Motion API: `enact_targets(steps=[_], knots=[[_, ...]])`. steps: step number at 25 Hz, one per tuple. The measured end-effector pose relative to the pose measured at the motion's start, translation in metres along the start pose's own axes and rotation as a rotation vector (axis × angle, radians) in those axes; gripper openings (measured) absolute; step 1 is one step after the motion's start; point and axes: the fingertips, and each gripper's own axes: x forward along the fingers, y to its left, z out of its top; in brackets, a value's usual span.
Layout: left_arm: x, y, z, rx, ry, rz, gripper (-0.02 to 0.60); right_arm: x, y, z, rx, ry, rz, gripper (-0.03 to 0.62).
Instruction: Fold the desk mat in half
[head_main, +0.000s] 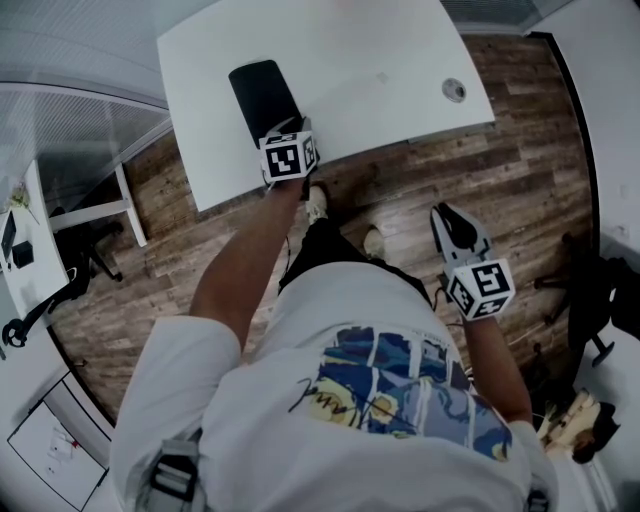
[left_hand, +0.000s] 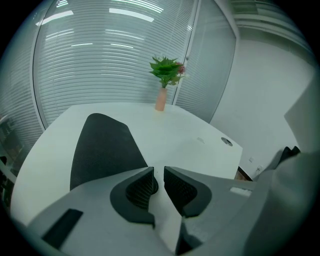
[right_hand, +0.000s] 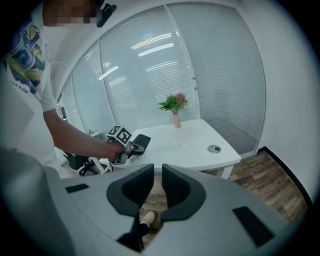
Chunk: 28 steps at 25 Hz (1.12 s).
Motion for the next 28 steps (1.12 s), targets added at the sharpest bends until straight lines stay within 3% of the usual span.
enact_targets(steps=[10,17,28], knots=[[-0.019,-0.019,0.006,-0.016,-0.049,-0.033,0.063,-0.004,0.001,0.003,-0.021,-0.018,0.027,0.032],[-0.056,-0.051,0.007,-0.006,-0.098,-0.1,0.063,-0.007,0.007,0.007,-0.067,-0.021,0.078,0.009],[-0.149,-0.117,-0.018,0.09,-0.183,-0.172,0.034,-0.028,0.019,0.003,-0.135,-0.024,0.209,0.0]])
